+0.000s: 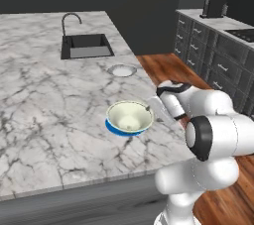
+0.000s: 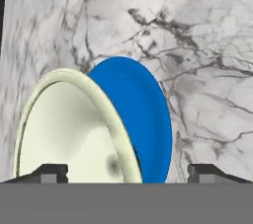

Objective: Move the bowls from the cabinet to the plates on the dining table.

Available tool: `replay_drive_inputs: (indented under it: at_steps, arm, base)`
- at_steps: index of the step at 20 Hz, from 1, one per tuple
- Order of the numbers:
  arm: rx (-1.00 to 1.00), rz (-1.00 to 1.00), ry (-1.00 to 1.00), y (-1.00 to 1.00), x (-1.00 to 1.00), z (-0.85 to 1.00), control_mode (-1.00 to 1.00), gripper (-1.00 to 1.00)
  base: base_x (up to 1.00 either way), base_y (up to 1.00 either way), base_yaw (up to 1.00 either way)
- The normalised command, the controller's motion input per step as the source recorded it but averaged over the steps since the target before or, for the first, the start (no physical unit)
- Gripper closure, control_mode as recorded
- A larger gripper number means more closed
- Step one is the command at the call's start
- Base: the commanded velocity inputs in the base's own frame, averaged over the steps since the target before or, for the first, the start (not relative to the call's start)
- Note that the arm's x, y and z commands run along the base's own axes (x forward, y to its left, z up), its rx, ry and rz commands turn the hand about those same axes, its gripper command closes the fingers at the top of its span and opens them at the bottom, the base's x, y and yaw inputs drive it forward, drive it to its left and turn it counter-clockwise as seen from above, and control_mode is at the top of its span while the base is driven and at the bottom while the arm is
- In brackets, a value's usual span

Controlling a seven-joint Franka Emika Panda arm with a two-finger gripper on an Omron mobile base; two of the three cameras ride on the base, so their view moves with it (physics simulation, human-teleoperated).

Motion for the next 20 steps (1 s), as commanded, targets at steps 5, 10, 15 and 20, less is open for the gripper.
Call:
replay_drive_inputs:
  at_steps: [5,10,15,20]
  arm:
    - [-0.02,-0.07,0.07,-0.18,-0.12,0.59,-1.0,-1.0]
    - [-0.05,-0.06,0.06,-0.12,-0.12,0.65,-1.0,-1.0]
    - [-0.04,-0.04,0.04,-0.06,-0.26,0.67,-1.0,-1.0]
    - [-0.07,0.02,0.01,0.02,-0.57,0.6,-1.0,-1.0]
  base:
    - [0.0,0.0,0.0]
    - [0.0,0.0,0.0]
    - [0.0,0.0,0.0]
    - [0.0,0.0,0.0]
